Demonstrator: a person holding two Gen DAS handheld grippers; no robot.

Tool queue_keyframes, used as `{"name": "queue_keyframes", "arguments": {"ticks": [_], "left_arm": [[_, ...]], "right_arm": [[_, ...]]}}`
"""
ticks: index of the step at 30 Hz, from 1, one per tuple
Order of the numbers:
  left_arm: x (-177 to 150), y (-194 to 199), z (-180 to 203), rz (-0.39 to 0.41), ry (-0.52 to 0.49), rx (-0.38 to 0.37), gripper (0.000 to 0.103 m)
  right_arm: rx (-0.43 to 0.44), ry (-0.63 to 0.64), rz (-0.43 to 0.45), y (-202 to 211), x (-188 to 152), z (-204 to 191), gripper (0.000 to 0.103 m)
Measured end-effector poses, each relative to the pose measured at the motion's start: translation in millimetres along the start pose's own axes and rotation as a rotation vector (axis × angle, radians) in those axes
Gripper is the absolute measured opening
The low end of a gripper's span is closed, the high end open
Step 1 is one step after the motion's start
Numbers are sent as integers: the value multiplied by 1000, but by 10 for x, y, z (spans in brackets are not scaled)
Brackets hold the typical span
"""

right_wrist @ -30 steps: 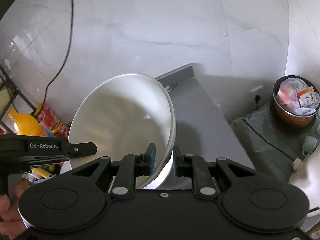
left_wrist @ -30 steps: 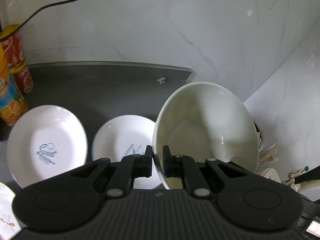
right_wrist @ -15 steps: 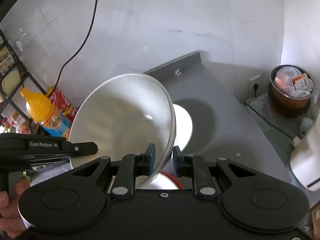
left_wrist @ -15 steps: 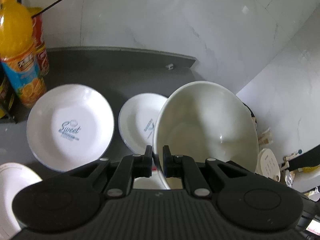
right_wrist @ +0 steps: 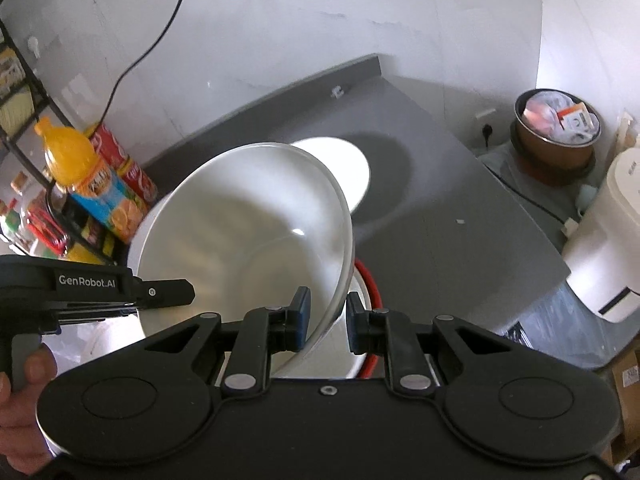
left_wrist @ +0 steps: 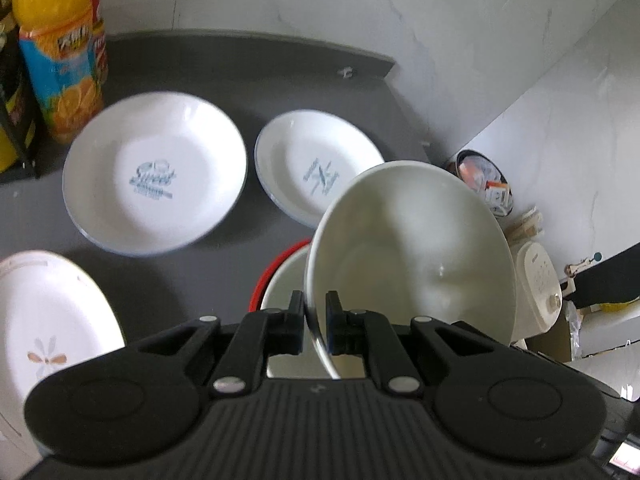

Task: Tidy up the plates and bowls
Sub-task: 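Lift the smaller white bowl with both grippers and lower it onto the stacked bowls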

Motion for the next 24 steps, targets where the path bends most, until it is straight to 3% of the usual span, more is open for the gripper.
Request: {"name": "queue_keyframes", "arguments": {"ticks": [13, 24], "left_arm": [[-250, -111, -142, -54, 9, 26, 8], [-224, -201, -145, -74, 1, 40, 9]], "right_arm": [[-18, 19, -61, -80, -225, -60, 19], [-21, 42, -100, -198, -231, -48, 19]]}}
Point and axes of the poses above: each gripper's, at about its wrist camera, not at the fingertips, and y roughly against the way its jaws point, z to its right, x to its top, the point moved 1 cm from there along -y, roughly the way its jaws point, and after that the axes turned 9 degrees about z, right-handed, at the moved point
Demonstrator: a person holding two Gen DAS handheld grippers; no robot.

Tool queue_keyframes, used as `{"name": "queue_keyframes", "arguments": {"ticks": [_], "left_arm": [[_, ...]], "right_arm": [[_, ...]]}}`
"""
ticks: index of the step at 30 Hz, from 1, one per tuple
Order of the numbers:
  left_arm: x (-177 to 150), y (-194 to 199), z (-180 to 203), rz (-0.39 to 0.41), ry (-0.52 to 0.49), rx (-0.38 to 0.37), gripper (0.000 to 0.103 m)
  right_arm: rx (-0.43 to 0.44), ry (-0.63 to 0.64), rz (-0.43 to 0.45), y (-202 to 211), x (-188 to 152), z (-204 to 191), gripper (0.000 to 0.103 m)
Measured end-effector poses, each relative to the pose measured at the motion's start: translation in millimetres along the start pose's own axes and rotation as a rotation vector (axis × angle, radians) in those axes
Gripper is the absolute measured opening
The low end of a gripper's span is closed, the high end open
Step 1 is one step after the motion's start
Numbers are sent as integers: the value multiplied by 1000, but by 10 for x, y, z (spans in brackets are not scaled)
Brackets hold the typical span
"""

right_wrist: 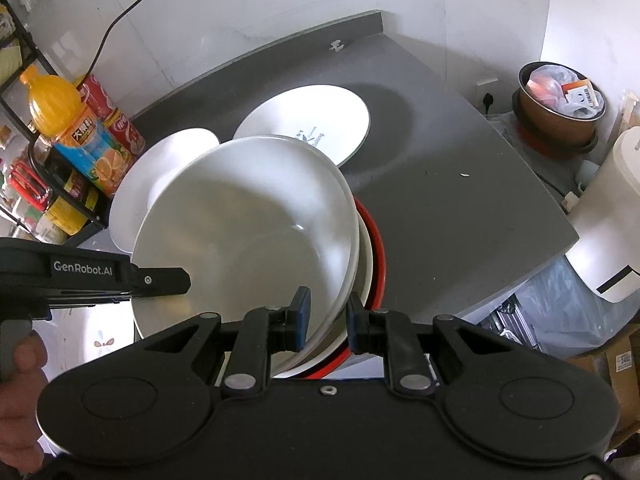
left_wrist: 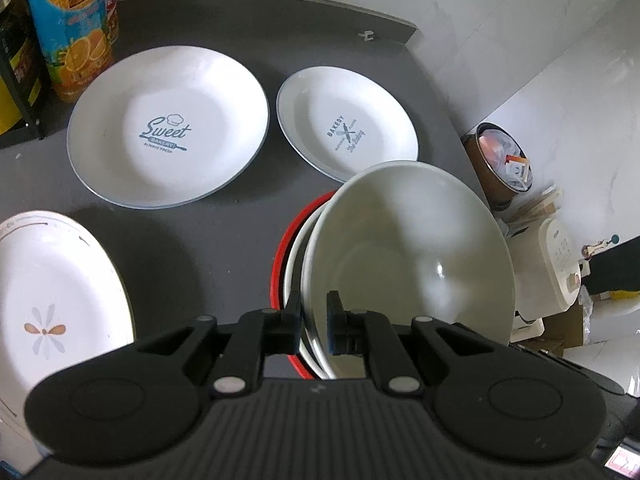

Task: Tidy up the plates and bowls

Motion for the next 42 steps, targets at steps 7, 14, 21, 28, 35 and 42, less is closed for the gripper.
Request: {"name": "queue_keyframes", "arguments": {"ticks": [7, 14, 21, 28, 35, 42], "left_arm": [[38, -11, 33, -23, -24, 13, 14], [61, 85, -55, 7, -3, 8, 20], [49, 303, -209, 65, 6, 11, 43], [22, 619, -535, 129, 29, 43, 70], [-82, 964, -936, 172, 43, 86, 81], [-216, 1227, -1339, 178, 57, 129, 83]], "right_arm": [[8, -10, -8, -27, 10, -14, 24], [-16, -1, 19, 58, 4, -43, 34], [-40, -10, 67, 224, 41, -142, 44], [-28, 16, 129, 426, 40, -431, 59], [12, 24, 160, 523, -28, -833, 61], [52, 20, 152, 549, -149, -1184, 64]]}}
Point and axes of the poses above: each gripper's, at about its wrist camera, not at the fingertips, and y roughly against the way its jaws point, z to its right, x to its top, the point moved 1 cm from there along -y, roughly the way its jaws point, and after that the axes turned 9 degrees about z, right-handed, at the moved point
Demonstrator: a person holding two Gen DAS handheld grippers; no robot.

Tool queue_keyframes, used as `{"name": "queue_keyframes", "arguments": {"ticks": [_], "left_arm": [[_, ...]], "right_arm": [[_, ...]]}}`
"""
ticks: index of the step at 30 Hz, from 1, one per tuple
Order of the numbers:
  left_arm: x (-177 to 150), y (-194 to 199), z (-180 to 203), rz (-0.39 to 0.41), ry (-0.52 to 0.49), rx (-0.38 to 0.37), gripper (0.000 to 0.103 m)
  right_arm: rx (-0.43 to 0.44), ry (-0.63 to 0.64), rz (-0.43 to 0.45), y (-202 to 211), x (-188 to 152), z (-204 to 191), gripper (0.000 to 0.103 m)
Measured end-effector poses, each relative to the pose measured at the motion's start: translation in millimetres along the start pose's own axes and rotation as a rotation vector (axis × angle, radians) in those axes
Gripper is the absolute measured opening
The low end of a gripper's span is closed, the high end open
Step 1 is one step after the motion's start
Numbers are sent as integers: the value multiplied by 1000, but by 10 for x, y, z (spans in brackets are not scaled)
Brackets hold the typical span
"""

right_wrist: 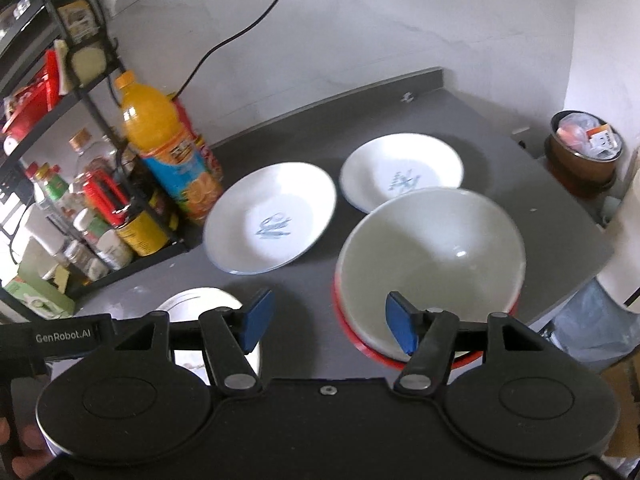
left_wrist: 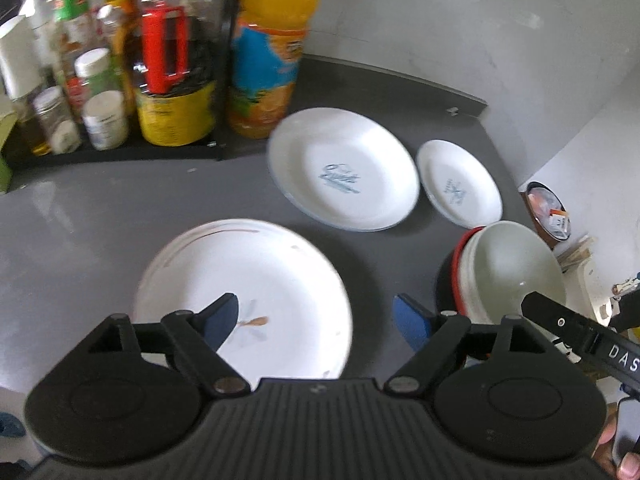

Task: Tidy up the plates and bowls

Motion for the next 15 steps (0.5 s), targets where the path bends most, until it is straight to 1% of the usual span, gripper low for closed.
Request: {"name": "queue_keyframes", "arguments": {"ticks": [1, 5, 9, 15], "left_arm": [[-7, 27, -48, 0, 4, 3, 83], [-24, 155, -228, 10, 20, 20, 84], [-45, 225, -380, 13, 44, 43, 85], [-60, 212, -534, 6, 74, 70, 85]], "right_arm": [[2, 5, -4, 4, -10, -51, 65], [20, 55, -14, 15, -36, -260, 77], [54, 82, -47, -39, -53, -437, 81], [73, 115, -74, -153, -40, -589, 84]]}}
Point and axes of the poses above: each gripper's, at about its wrist camera, not at the fingertips, and y roughly against the way its jaws point, z to its right, x to its top, the point moved 1 cm from there along -y, roughly the way its jaws point, and after that the axes turned 9 degrees about z, right-handed, at the moved point
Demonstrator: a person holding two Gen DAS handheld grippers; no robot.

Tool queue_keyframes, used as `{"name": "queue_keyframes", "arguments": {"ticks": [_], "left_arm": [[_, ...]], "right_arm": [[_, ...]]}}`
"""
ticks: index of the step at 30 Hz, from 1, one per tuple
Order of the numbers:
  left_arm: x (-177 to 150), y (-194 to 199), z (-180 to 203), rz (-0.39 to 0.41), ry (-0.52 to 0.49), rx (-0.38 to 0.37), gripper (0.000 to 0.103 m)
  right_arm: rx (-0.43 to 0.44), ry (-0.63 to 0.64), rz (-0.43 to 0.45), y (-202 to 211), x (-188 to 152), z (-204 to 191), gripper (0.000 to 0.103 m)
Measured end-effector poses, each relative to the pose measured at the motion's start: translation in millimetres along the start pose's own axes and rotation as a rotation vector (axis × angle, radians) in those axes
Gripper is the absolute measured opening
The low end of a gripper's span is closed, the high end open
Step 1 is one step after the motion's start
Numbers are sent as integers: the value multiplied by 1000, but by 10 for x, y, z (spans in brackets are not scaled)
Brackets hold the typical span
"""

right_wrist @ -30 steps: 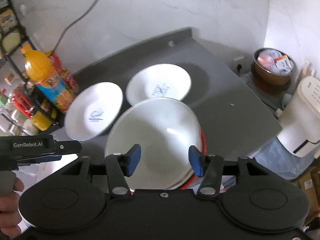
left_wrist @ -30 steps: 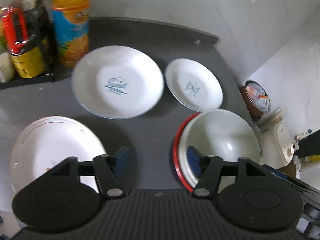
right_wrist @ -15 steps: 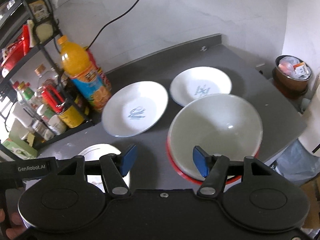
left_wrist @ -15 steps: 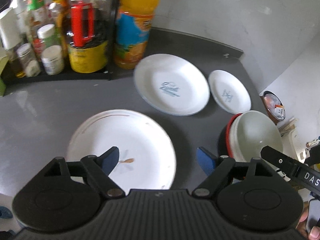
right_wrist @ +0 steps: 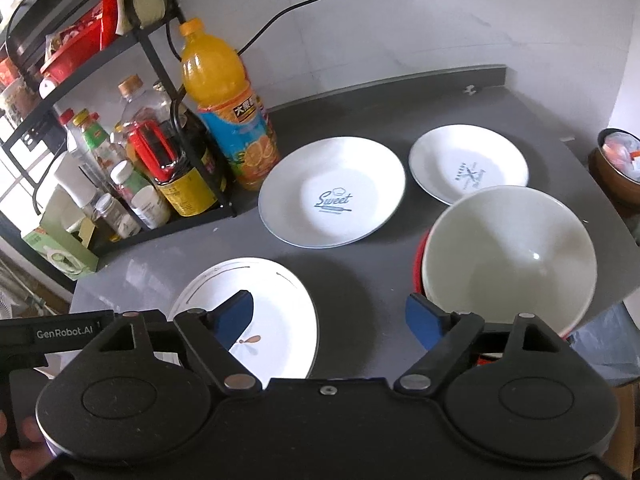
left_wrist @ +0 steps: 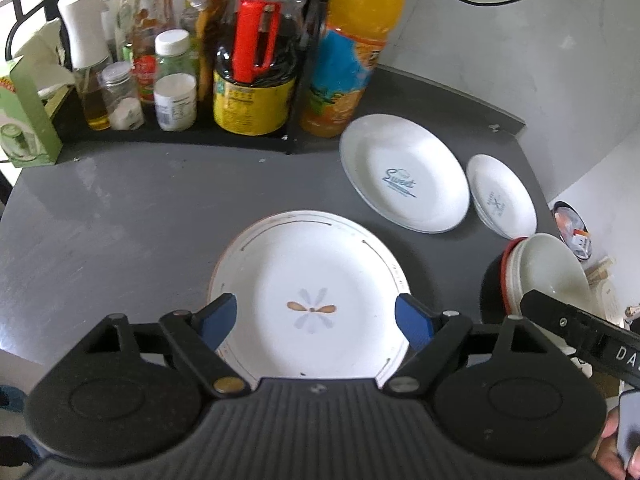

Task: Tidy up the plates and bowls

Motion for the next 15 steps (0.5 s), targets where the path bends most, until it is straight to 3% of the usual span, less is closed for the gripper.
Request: {"name": "queue_keyframes", "arguments": {"ticks": [15], "left_arm": [[249, -384, 150, -4, 35, 32, 85]], "right_arm": [[45, -37, -29, -498, 441, 295, 84]]}}
Point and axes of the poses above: each gripper's, at about its wrist camera, not at the fingertips, and y roughly against the way its jaws point, z to its right, x to its top, the point moved 1 cm from there along -y, roughly the way its jaws point, and after that the axes turned 9 degrees about z, right-handed, at the moved point
